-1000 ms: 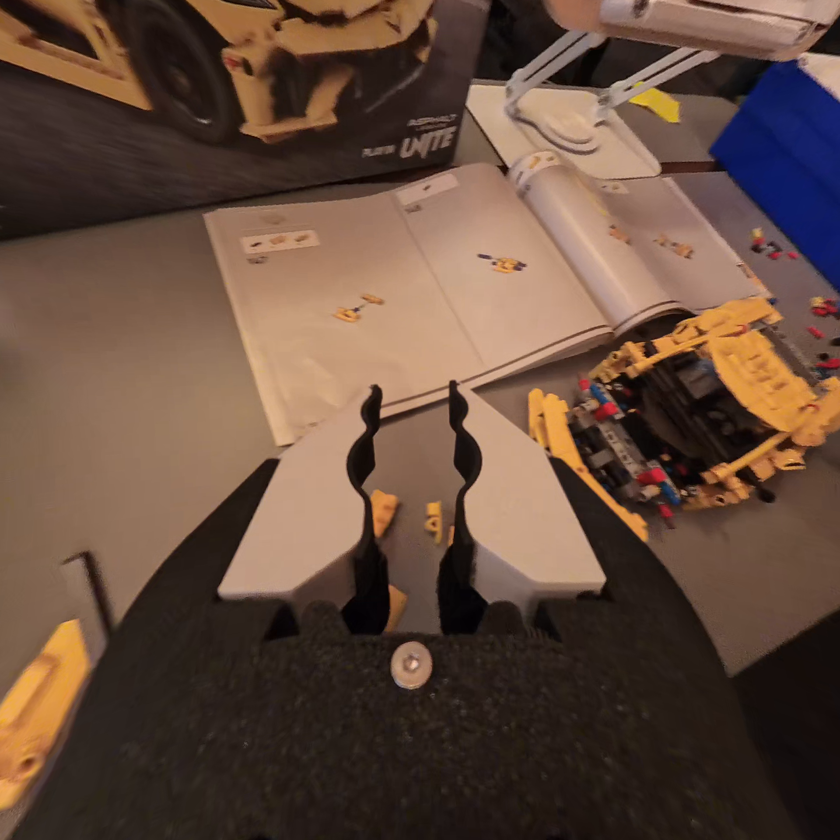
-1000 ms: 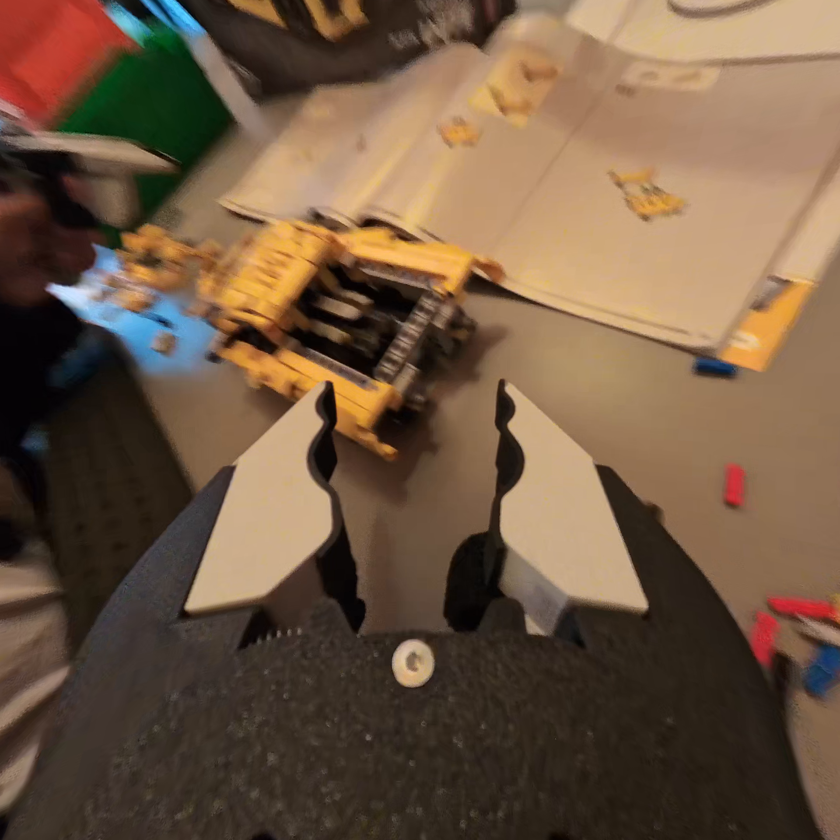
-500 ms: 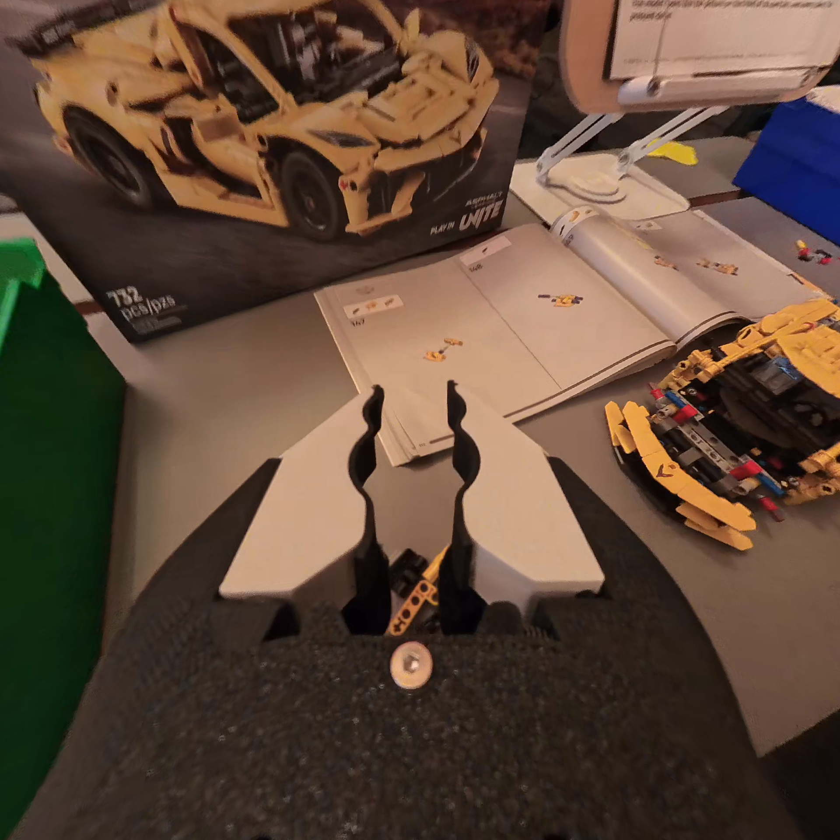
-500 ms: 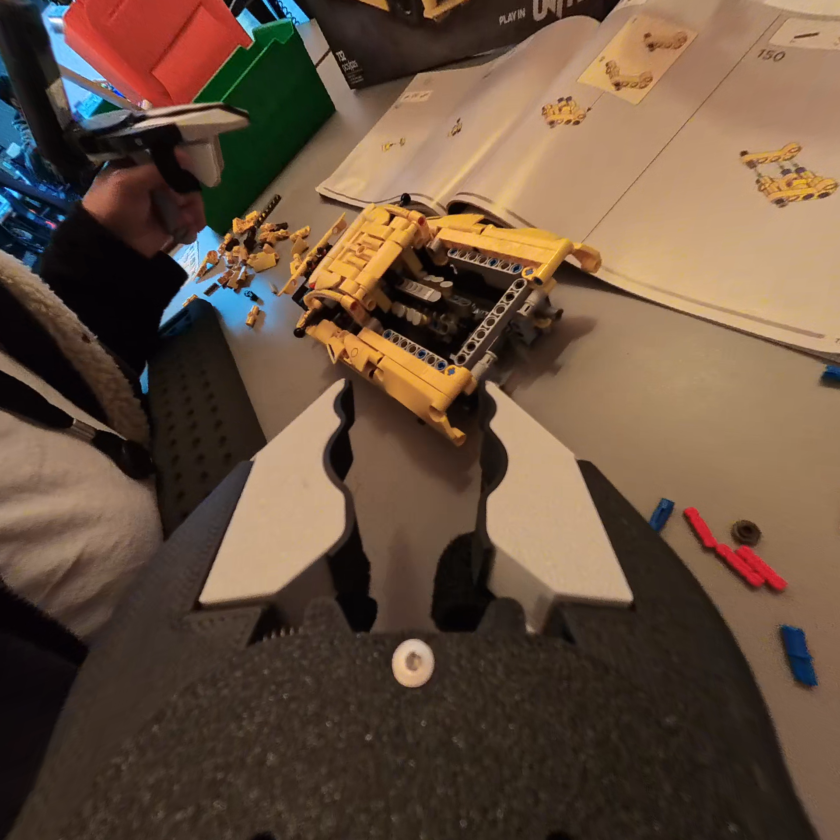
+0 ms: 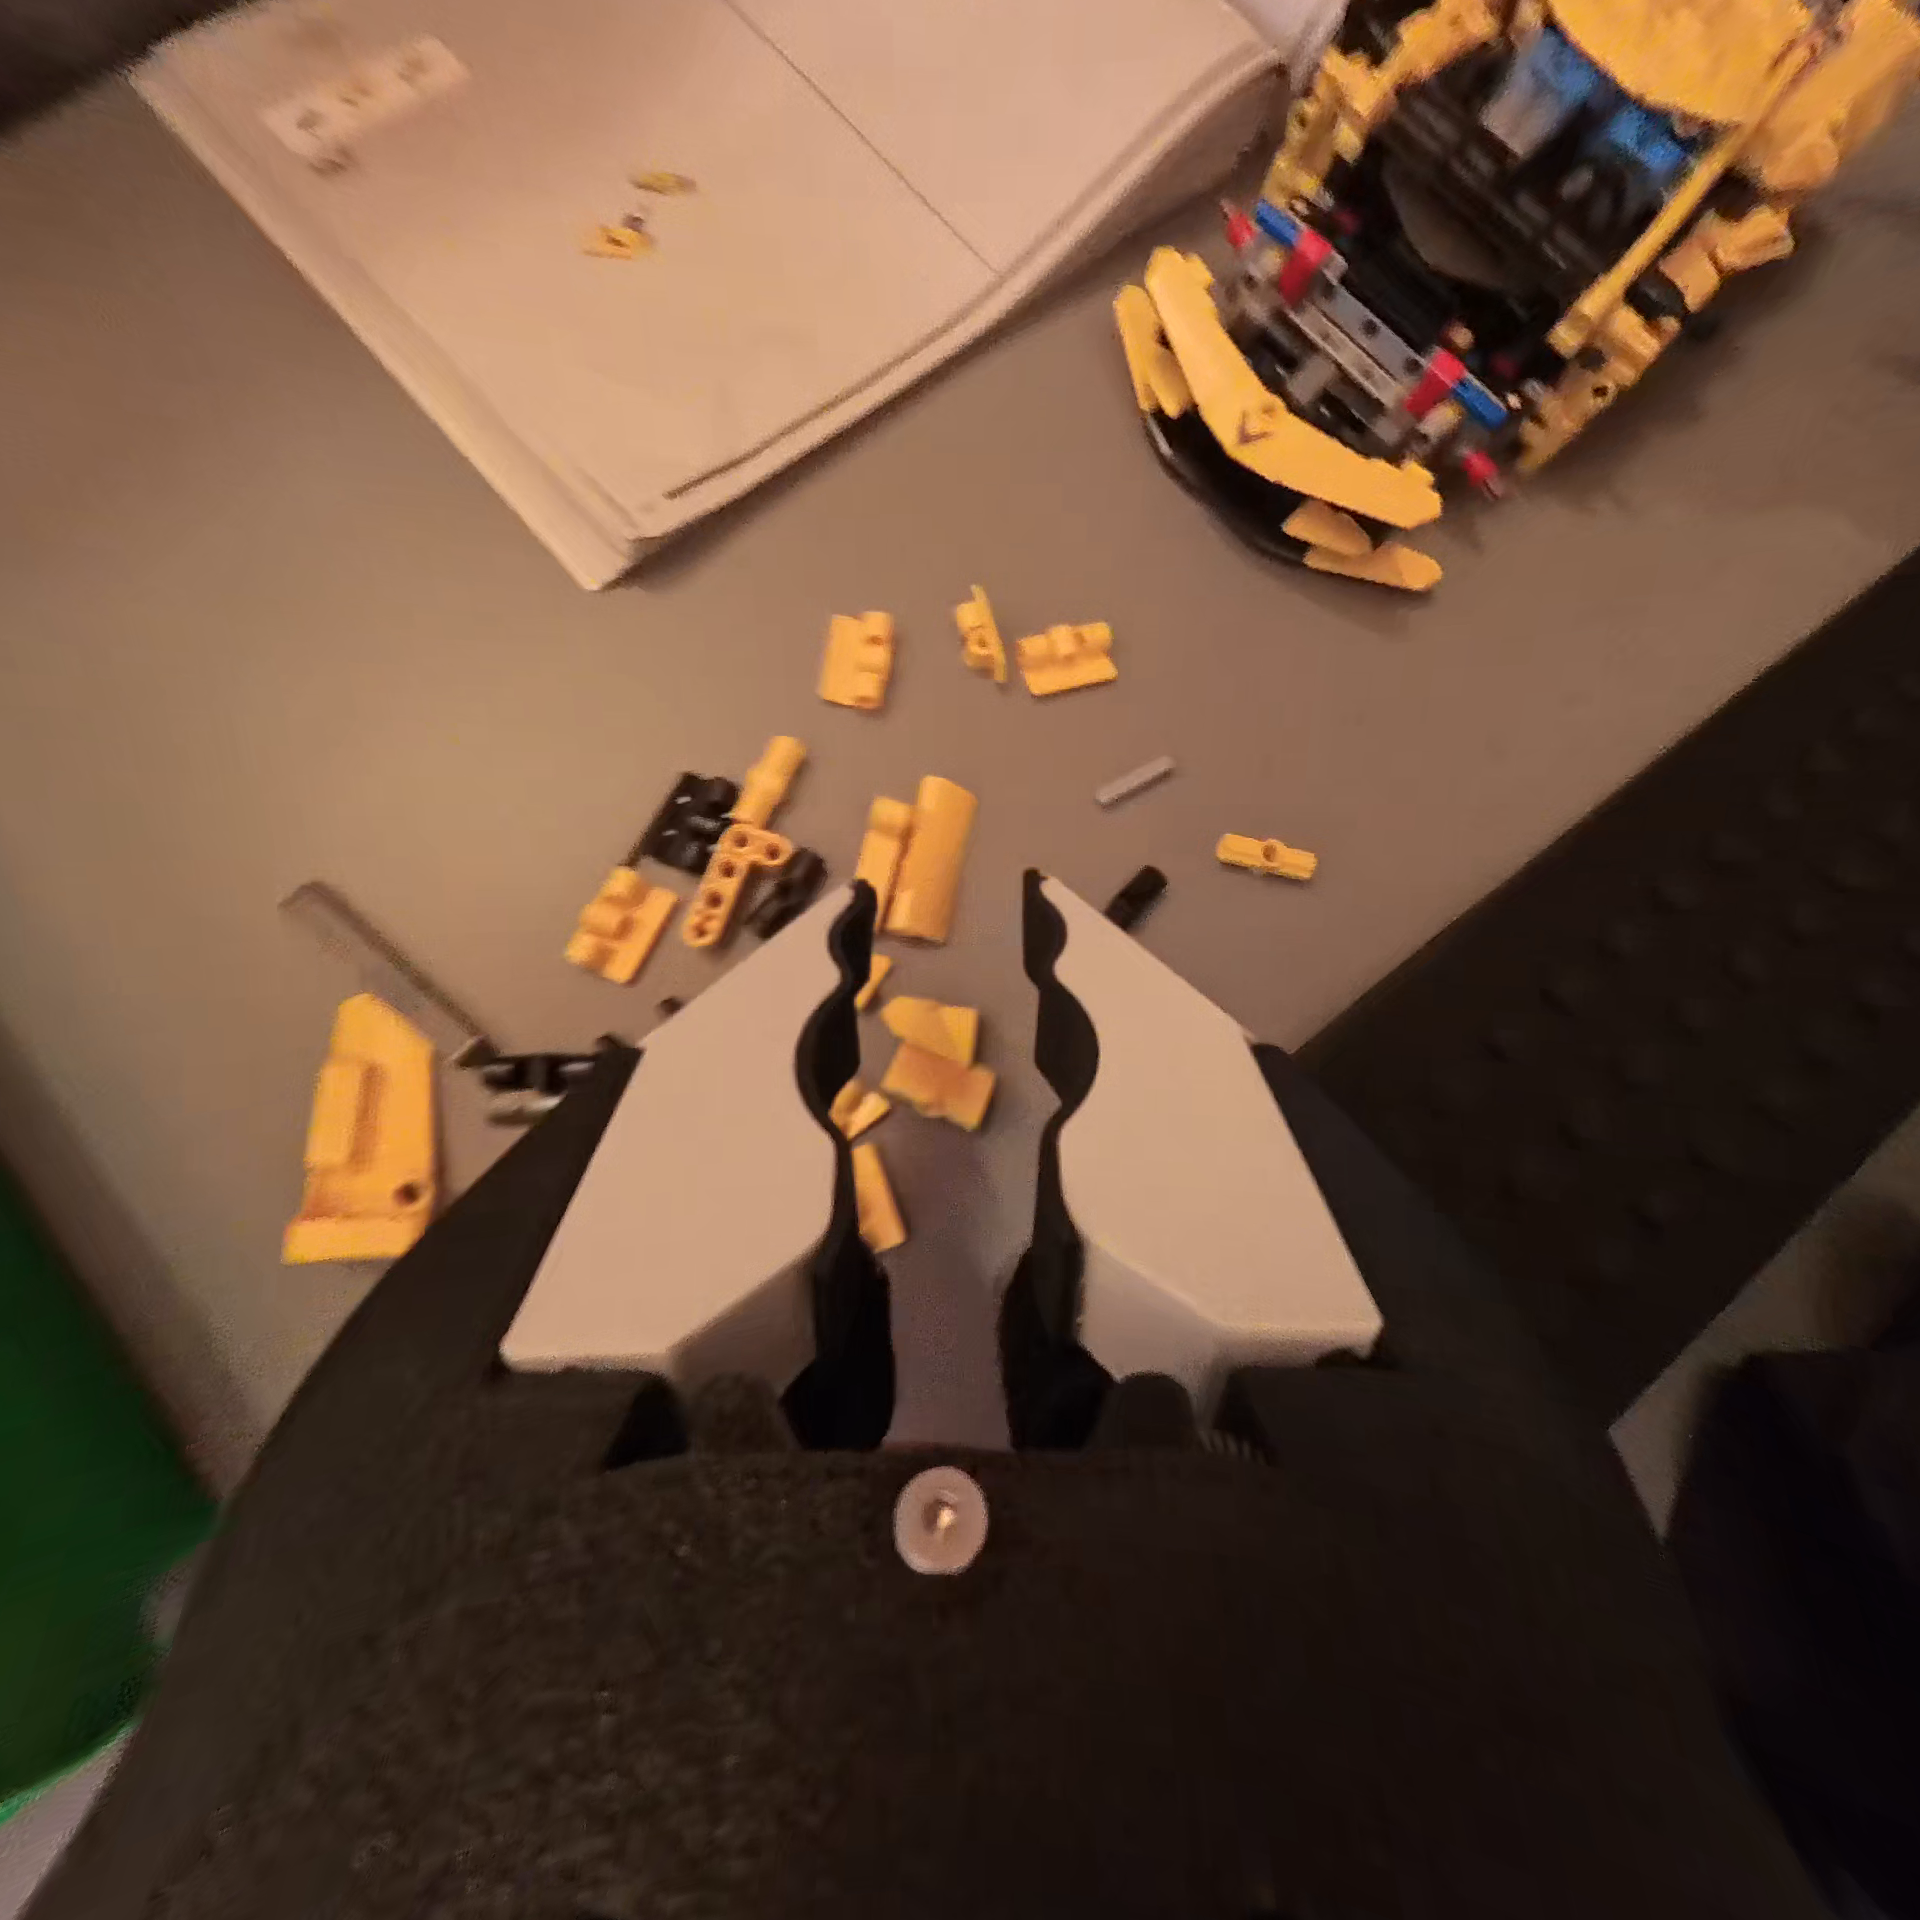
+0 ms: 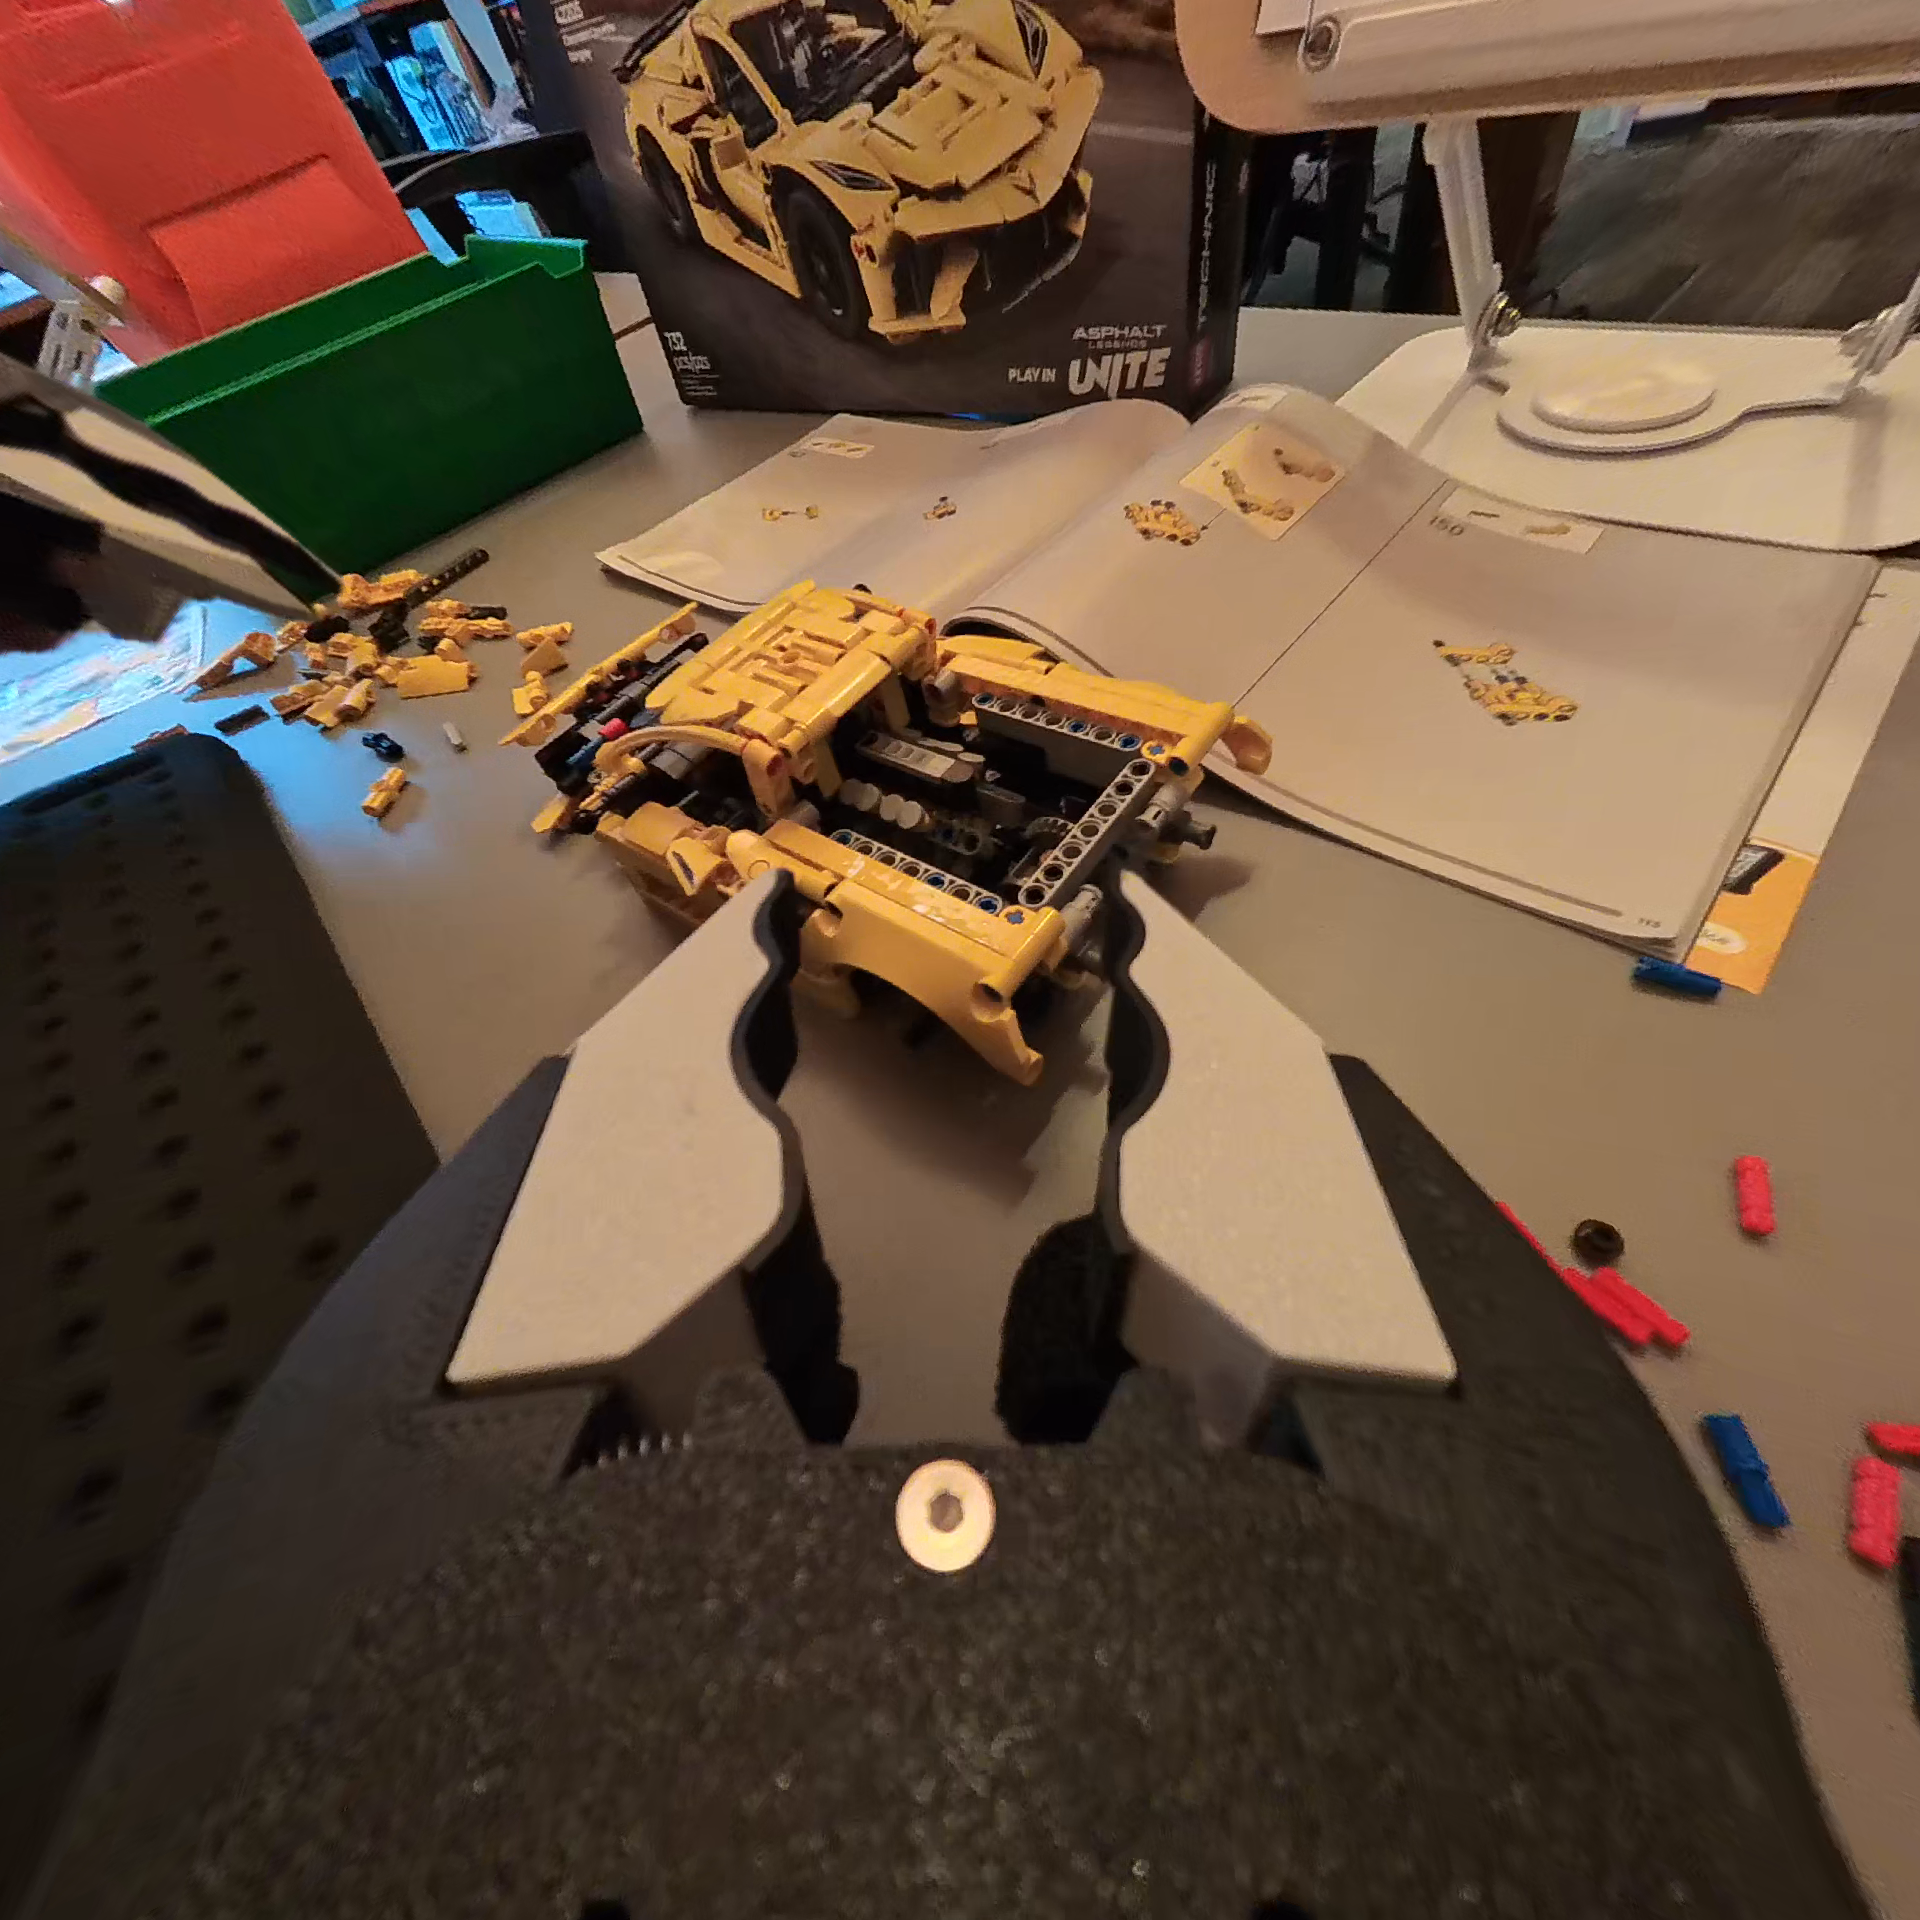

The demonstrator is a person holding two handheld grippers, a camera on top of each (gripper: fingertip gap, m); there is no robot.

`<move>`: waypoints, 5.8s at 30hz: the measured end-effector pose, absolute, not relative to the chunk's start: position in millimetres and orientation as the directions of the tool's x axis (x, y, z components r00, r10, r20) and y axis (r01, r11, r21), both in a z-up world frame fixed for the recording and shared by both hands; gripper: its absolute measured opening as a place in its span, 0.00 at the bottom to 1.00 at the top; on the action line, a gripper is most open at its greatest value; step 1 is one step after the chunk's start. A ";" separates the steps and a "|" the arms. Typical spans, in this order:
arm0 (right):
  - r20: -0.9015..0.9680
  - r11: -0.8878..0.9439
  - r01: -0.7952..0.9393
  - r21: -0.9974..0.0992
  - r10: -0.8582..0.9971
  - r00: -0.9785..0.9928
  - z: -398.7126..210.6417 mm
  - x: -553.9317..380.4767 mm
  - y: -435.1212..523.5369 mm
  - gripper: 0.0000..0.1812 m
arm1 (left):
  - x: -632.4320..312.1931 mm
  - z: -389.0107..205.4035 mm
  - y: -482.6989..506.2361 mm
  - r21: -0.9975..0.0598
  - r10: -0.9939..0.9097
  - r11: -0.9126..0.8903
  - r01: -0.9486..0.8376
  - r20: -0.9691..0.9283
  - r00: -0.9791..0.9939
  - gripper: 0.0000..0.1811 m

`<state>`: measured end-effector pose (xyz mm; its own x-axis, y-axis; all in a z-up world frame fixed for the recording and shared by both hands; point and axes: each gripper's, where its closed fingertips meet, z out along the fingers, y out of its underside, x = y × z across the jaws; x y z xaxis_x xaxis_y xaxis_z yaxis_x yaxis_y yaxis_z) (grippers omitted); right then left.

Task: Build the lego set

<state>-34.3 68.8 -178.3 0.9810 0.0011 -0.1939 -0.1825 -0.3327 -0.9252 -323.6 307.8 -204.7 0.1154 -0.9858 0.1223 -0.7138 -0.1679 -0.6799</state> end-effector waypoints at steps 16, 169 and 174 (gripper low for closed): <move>-0.248 -0.282 -0.232 -0.931 0.022 0.969 -171.6 -33.0 61.2 0.29 | -248.1 -243.2 280.8 -0.617 -0.932 -0.317 -0.720 0.060 0.359 0.17; -0.262 -0.377 -0.148 -0.914 0.272 0.926 -184.0 -79.2 66.4 0.13 | -165.6 -131.6 327.3 -0.908 -0.920 -0.391 -0.151 0.389 0.043 0.12; -0.107 -0.465 -0.065 -0.883 0.066 0.992 -187.6 -17.3 41.3 0.14 | -200.9 -179.7 407.5 -0.894 -0.832 -0.421 -0.153 0.313 0.459 0.12</move>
<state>-17.3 41.3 -187.6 0.9920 0.0664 -0.1074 -0.0645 -0.4648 -0.8831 -200.9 407.5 -179.7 0.4587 -0.8318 0.3127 -0.1535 -0.4208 -0.8941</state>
